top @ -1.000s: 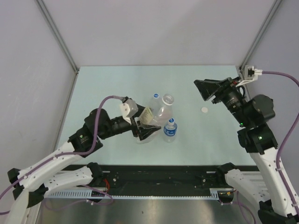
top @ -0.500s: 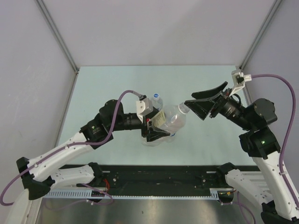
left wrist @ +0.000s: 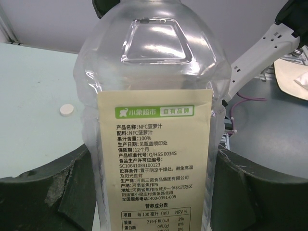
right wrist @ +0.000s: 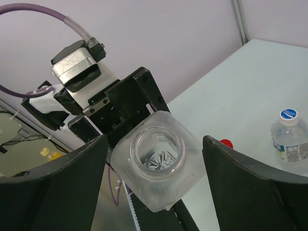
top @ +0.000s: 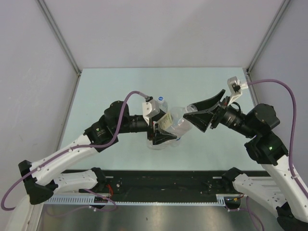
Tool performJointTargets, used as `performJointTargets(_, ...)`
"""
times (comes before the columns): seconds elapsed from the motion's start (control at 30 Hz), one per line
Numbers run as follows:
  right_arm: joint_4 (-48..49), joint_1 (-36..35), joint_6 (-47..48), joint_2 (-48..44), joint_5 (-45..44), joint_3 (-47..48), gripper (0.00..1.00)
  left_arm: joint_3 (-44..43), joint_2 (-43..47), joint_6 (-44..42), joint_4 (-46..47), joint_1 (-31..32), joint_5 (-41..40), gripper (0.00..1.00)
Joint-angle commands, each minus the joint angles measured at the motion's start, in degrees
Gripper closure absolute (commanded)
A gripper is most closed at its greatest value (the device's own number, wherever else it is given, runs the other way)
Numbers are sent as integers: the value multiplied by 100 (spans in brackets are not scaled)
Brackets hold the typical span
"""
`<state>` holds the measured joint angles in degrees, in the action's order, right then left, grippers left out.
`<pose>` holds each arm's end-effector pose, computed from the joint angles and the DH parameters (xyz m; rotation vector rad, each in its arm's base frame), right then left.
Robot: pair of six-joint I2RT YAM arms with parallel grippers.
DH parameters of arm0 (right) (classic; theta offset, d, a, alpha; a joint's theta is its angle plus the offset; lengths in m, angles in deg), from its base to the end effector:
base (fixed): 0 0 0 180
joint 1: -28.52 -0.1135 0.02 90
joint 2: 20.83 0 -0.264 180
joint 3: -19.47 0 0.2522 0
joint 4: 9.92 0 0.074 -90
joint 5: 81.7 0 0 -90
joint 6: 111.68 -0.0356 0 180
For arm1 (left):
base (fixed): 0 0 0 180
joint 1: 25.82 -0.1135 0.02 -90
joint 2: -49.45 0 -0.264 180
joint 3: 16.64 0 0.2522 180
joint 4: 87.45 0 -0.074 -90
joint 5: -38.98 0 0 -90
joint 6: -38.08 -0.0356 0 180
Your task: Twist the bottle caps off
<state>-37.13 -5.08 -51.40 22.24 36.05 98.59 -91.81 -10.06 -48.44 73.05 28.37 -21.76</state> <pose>0.1035 0.0887 0.4584 -0.4823 1.4821 1.2326 0.1226 -0.1997 0.4020 1.1138 1.3718 -1.1668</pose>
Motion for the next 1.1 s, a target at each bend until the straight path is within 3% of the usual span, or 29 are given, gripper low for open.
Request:
performJointTargets(0.0,-34,-260,238,52,-331,135,20,-275,9,20,205,12,115,98)
performJointTargets(0.23,-70,-348,308,61,-507,135,50,-231,27,12,213,12,115,95)
performJointTargets(0.33,-61,-357,308,44,-525,135,64,-205,79,-6,205,12,98,88)
performJointTargets(0.5,-61,-366,291,26,-534,135,100,-179,141,-50,205,12,-25,58)
performJointTargets(0.53,-52,-366,273,17,-534,135,100,-187,176,-58,205,21,-51,54)
performJointTargets(0.57,-43,-375,273,-9,-534,135,100,-187,185,-41,213,12,-130,41)
performJointTargets(0.6,-26,-375,265,-18,-534,135,100,-205,194,-50,187,12,-165,35)
performJointTargets(0.63,9,-375,247,-27,-568,135,100,-222,211,-50,178,12,-183,22)
performJointTargets(0.67,27,-384,247,-44,-595,152,100,-249,220,-50,143,12,-192,1)
performJointTargets(0.8,-69,-366,291,-9,-867,441,100,-608,308,-146,-181,12,-333,0)
performJointTargets(1.07,-324,-348,896,745,-2667,1925,100,-1347,1228,-726,-1017,12,-1061,0)
